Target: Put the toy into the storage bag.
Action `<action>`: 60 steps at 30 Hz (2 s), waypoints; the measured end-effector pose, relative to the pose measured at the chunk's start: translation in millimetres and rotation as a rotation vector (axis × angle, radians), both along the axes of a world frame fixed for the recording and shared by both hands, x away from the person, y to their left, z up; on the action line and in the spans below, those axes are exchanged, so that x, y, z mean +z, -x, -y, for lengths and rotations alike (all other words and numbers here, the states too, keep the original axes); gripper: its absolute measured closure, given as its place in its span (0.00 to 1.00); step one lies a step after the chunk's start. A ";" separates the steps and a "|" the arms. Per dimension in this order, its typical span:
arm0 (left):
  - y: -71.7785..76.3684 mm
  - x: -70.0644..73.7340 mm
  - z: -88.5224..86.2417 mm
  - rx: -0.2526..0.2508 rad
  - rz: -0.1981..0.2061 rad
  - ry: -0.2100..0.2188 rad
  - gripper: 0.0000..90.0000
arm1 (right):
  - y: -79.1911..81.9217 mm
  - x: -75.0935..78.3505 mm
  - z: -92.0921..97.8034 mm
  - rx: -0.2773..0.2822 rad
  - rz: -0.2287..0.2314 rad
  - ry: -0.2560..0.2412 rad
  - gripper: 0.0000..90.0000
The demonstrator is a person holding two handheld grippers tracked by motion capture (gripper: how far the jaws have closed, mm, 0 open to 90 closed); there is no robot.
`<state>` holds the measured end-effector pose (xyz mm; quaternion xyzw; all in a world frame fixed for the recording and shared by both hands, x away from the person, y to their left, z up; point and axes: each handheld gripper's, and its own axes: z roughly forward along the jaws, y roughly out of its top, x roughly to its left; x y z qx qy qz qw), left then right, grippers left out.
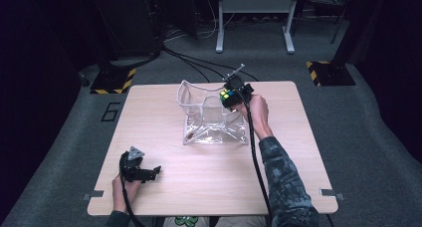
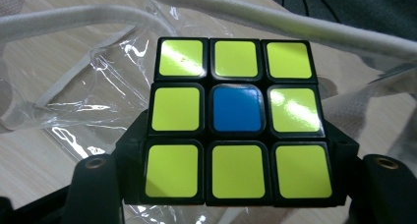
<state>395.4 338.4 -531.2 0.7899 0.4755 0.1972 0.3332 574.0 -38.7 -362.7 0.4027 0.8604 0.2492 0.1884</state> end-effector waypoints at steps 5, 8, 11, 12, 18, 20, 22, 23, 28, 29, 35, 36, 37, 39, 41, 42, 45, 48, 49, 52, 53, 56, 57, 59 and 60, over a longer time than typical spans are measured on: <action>0.0 0.0 -0.1 0.000 -0.001 0.000 0.01 | -2.0 -3.0 -0.2 0.005 -0.002 -0.031 0.35; 0.1 -0.1 0.2 0.002 -0.001 0.003 0.01 | 0.2 1.5 1.2 0.001 0.027 -0.062 0.19; 0.0 -0.1 0.3 0.000 0.000 0.004 0.01 | 3.7 6.2 4.6 0.011 0.033 -0.097 0.11; 0.0 -0.5 0.7 0.003 -0.002 0.011 0.01 | 4.9 7.2 5.3 0.017 0.032 -0.109 0.07; -0.1 -0.3 0.4 -0.001 -0.002 0.008 0.01 | 15.9 16.8 9.9 0.050 0.035 -0.124 0.00; -0.1 -0.3 0.5 0.000 -0.002 0.008 0.01 | 20.9 19.8 10.7 0.049 0.042 -0.132 0.00; -0.1 -0.4 0.5 0.000 -0.001 0.009 0.01 | 25.8 21.0 12.1 0.054 0.053 -0.125 0.00; -0.1 -0.3 0.5 0.000 -0.001 0.009 0.01 | 27.8 21.1 12.8 0.059 0.057 -0.120 0.00; -0.1 -0.3 0.5 -0.001 -0.001 0.008 0.01 | 38.7 23.5 18.1 0.058 0.072 -0.111 0.00; -0.1 -0.2 0.3 -0.002 -0.002 0.006 0.01 | 40.1 24.3 19.5 0.055 0.069 -0.113 0.00; -0.5 0.3 -0.5 -0.007 0.003 -0.008 0.01 | 53.6 26.9 31.8 0.040 0.097 -0.134 0.00; -0.4 0.0 -0.2 -0.004 0.002 -0.003 0.01 | 55.9 26.8 33.3 0.036 0.095 -0.136 0.00; -0.4 0.1 -0.3 -0.005 0.002 -0.004 0.01 | 57.3 26.3 34.9 0.041 0.105 -0.132 0.00; -0.5 0.1 -0.4 -0.007 0.001 -0.003 0.01 | 62.4 25.1 37.9 0.043 0.097 -0.131 0.00; -0.4 0.1 -0.2 -0.004 0.001 -0.003 0.01 | 67.8 22.5 39.1 0.041 0.104 -0.131 0.00; -0.4 0.1 -0.2 -0.004 0.002 -0.003 0.01 | 70.3 21.1 40.2 0.045 0.104 -0.124 0.00; -0.5 0.1 -0.3 -0.007 0.001 -0.003 0.01 | 77.8 17.5 45.0 0.043 0.112 -0.120 0.00; -0.7 0.3 -0.7 -0.011 0.003 -0.009 0.01 | 87.0 14.2 51.5 0.030 0.108 -0.123 0.00; -0.6 0.3 -0.6 -0.008 0.003 -0.008 0.01 | 89.0 12.9 54.3 0.041 0.118 -0.116 0.00; -0.6 0.3 -0.6 -0.008 0.003 -0.008 0.01 | 98.8 8.0 60.7 0.023 0.125 -0.121 0.00; -0.7 0.3 -0.7 -0.011 0.003 -0.010 0.01 | 100.8 6.7 62.9 0.027 0.129 -0.115 0.00; -0.7 0.3 -0.7 -0.011 0.003 -0.009 0.01 | 111.0 0.3 71.2 0.015 0.128 -0.111 0.00; -0.7 0.3 -0.7 -0.011 0.003 -0.009 0.01 | 114.2 -1.9 73.3 0.007 0.129 -0.109 0.00; -0.7 0.3 -0.7 -0.011 0.003 -0.009 0.01 | 119.9 -6.1 77.8 0.004 0.125 -0.108 0.00; -0.6 0.3 -0.7 -0.009 0.003 -0.009 0.01 | 122.6 -8.5 79.4 -0.004 0.127 -0.109 0.00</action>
